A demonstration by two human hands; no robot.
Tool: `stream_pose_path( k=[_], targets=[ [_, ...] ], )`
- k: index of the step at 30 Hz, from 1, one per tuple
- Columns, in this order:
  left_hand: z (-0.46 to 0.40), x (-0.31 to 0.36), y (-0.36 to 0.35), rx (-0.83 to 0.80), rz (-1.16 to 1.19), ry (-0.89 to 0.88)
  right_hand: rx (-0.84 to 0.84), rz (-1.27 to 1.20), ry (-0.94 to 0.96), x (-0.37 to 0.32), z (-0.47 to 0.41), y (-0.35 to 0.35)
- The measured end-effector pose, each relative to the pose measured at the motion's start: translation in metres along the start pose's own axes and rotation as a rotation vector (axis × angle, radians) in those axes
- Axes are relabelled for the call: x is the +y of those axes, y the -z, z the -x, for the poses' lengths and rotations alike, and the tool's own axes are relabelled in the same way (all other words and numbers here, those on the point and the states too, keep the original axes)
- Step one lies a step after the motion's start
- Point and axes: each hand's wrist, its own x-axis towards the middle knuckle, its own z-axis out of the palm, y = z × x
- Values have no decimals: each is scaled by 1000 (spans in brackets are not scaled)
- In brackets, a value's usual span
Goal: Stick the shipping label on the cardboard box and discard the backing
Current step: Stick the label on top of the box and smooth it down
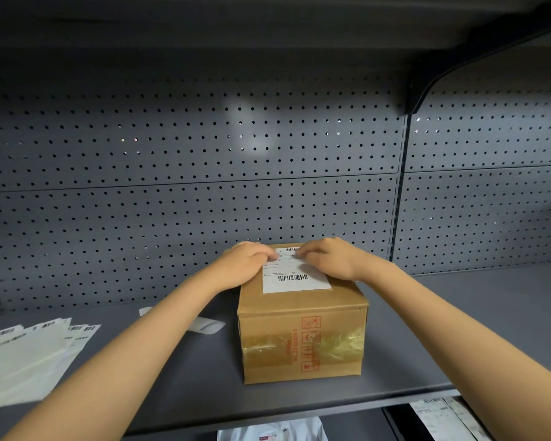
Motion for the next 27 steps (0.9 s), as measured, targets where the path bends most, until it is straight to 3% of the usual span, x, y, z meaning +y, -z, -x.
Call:
stream_pose_path(
  k=[5,13,19,27],
  targets=[
    [-15,5,-6,-94,-83,18,-65,6,-4,-4,-10,-6],
    [-15,-17,7,-14,-32,91,-29,43,-64,23,-12,5],
    [-27,4,-12,-76,-35,64,-79,52,17,2,-28,-10],
    [-24,-21,2,-24,-7,121,-6,9,-48,32,-20,0]
  ],
)
